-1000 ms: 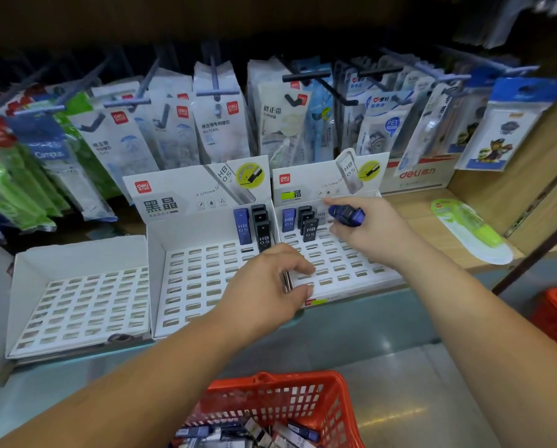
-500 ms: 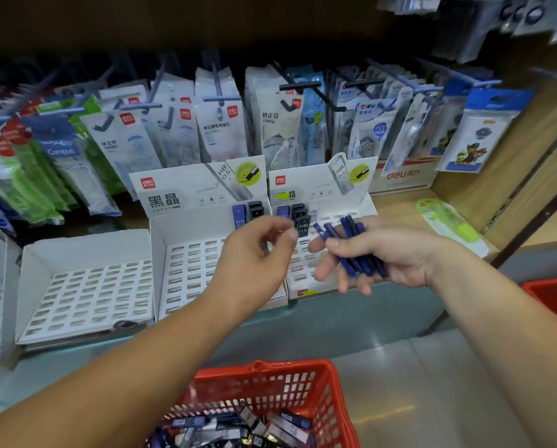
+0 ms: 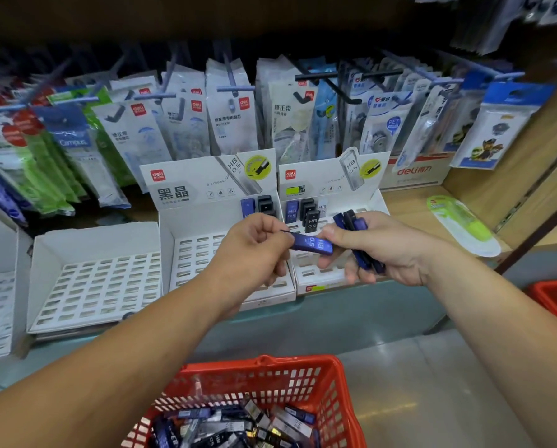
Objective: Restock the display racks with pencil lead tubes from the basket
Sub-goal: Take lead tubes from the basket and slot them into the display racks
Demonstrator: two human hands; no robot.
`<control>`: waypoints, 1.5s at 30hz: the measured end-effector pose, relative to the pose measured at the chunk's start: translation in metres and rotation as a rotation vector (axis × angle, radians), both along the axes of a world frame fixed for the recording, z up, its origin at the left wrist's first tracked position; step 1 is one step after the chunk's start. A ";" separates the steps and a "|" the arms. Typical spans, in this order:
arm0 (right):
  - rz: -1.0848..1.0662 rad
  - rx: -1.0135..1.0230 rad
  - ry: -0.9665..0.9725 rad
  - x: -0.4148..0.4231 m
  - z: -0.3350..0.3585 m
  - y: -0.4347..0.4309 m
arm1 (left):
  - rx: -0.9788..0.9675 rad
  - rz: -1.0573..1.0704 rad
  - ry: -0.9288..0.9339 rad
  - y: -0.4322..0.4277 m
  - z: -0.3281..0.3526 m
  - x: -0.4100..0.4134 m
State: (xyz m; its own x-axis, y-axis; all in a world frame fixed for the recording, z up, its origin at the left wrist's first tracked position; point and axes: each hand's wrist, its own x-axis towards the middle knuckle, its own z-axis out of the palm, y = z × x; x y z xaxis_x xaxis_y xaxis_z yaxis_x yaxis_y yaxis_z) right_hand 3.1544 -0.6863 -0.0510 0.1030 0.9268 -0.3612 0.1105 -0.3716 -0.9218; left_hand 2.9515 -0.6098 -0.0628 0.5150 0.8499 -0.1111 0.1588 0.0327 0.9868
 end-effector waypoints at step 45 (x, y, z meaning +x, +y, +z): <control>-0.066 0.104 -0.603 -0.007 -0.025 0.021 | 0.078 0.051 0.065 0.002 -0.019 0.001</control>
